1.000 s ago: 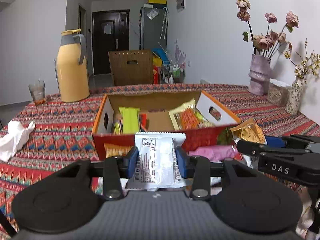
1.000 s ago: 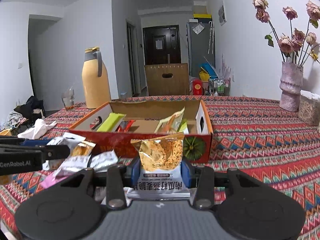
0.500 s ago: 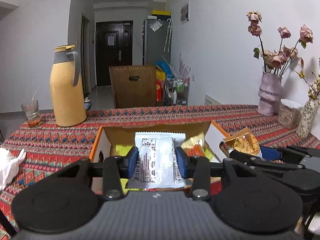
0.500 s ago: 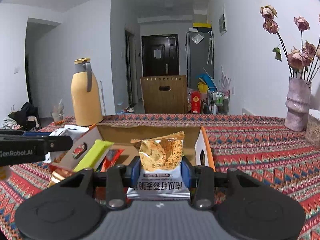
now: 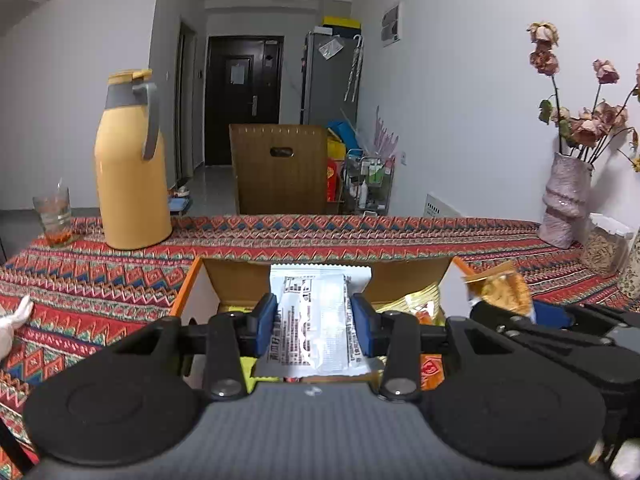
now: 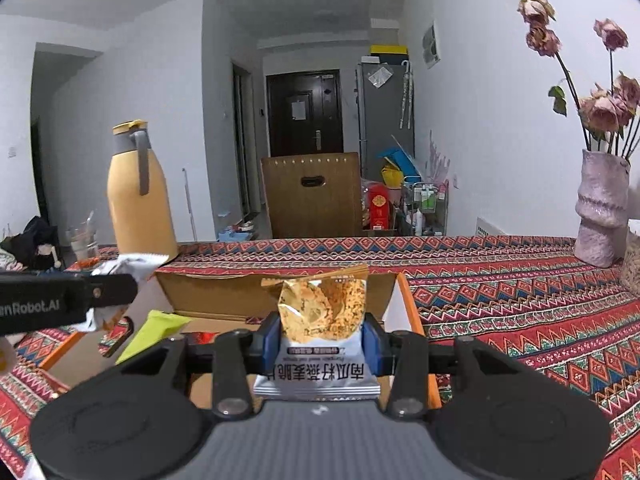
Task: Organize snacks
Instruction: 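Carry both white packets over the box, lower them in and open both grippers, then withdraw both tools from the box back to the snack pile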
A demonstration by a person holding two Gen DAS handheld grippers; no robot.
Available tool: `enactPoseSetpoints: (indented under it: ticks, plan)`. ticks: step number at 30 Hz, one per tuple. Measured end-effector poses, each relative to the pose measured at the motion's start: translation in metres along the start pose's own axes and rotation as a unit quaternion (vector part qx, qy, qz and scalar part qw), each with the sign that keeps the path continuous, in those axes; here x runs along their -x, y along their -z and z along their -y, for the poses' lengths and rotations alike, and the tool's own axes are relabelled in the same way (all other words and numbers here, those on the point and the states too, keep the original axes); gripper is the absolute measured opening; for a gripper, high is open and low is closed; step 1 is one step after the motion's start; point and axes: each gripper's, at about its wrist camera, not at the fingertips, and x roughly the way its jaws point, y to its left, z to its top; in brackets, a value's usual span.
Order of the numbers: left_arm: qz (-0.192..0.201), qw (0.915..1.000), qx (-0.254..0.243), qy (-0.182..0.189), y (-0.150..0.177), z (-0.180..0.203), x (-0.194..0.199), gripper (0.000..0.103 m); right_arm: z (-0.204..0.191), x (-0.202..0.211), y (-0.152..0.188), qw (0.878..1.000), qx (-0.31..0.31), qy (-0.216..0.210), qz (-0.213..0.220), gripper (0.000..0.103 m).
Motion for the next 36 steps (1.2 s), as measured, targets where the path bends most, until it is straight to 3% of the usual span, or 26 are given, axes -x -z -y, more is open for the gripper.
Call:
enactPoseSetpoints:
  ticks: [11,13,14,16,17,18,20,36]
  plan:
    - [-0.014,0.9998,0.012,0.001,0.012,-0.010,-0.009,0.046,0.000,-0.020,0.015,1.000,0.005,0.001,-0.029,0.044]
    - [-0.012,0.9997,0.020,-0.002,0.011,-0.012,-0.008,0.062,0.001,-0.020,0.016,1.000,0.003,0.001,-0.030,0.049]
    - [-0.009,0.9997,0.022,-0.006,0.010,-0.013,-0.007,0.068,0.002,-0.019,0.017,1.000,0.002,0.002,-0.029,0.058]
    - [-0.004,0.9994,0.027,-0.019,0.010,-0.014,-0.004,0.099,0.002,-0.017,0.017,1.000,0.000,0.001,-0.027,0.073]
    - [0.001,0.9993,0.029,-0.025,0.009,-0.014,-0.002,0.103,0.003,-0.016,0.017,1.000,-0.001,0.000,-0.025,0.085]
    - [0.006,0.9991,0.032,-0.028,0.009,-0.014,-0.001,0.103,0.003,-0.015,0.017,1.000,-0.002,0.000,-0.023,0.096]
    - [0.006,0.9990,0.035,-0.027,0.008,-0.015,0.000,0.103,0.005,-0.014,0.016,1.000,-0.005,-0.001,-0.019,0.103]
    - [0.018,0.9982,0.051,-0.025,0.001,-0.017,0.011,0.103,0.007,-0.006,0.008,1.000,-0.012,0.006,-0.006,0.103]
